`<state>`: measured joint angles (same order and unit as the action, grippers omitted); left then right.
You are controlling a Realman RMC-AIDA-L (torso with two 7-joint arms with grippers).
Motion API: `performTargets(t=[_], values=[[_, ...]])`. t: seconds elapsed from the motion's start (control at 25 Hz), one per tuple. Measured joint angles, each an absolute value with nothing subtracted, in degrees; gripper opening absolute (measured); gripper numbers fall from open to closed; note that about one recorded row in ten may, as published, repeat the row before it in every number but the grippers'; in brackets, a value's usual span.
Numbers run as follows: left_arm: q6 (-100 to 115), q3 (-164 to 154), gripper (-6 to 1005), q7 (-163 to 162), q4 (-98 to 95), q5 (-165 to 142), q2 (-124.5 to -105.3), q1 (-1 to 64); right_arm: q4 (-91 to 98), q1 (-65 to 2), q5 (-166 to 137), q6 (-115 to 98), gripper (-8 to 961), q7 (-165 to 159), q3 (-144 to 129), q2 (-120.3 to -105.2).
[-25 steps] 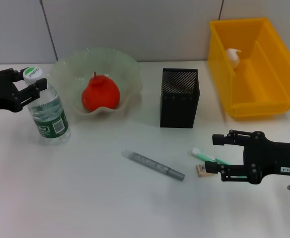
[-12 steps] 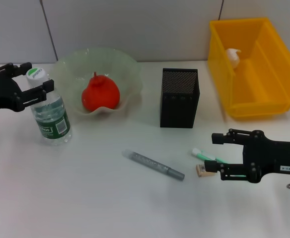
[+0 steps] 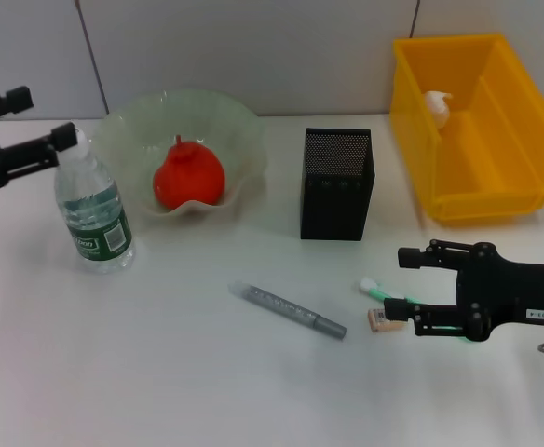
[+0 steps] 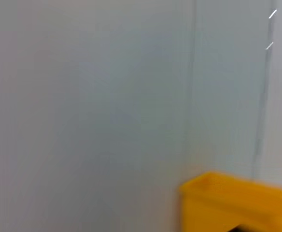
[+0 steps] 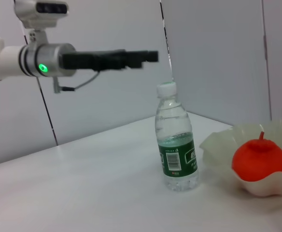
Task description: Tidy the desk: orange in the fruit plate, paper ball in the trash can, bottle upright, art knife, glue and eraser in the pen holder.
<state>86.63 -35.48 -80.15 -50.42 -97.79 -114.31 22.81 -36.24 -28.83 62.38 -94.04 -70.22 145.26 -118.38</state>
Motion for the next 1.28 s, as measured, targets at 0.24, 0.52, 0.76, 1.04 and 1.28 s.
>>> performTargets(t=[0.24,0.52,0.76,1.04,1.28], values=[[101.40,-35.73,865,-86.80,-46.80,-95.79,-111.25,23.44,-36.26,-29.30,63.17,-94.24,757,-70.22,145.45,-118.43],[105.47,-41.10,866,-84.57,-42.79,-99.80,-113.62,23.37,-36.56,-30.35,63.95,-94.38,757,-72.04,145.44,-118.30],[102.85,-42.28,866,-72.13,-33.23,-106.34,-116.32,24.58,-45.09,-33.29,63.55,-96.87,757,-87.48,140.63,-117.50],[98.43,-42.65,866,-68.71,-30.28,-112.28,-118.20,25.31,-59.58,-35.64,59.59,-96.99,756,-107.33,126.99,-115.99],[97.26,-42.53,865,-66.36,-27.83,-112.48,-118.09,25.58,-61.80,-43.66,49.46,-97.75,756,-120.78,120.10,-114.85]])
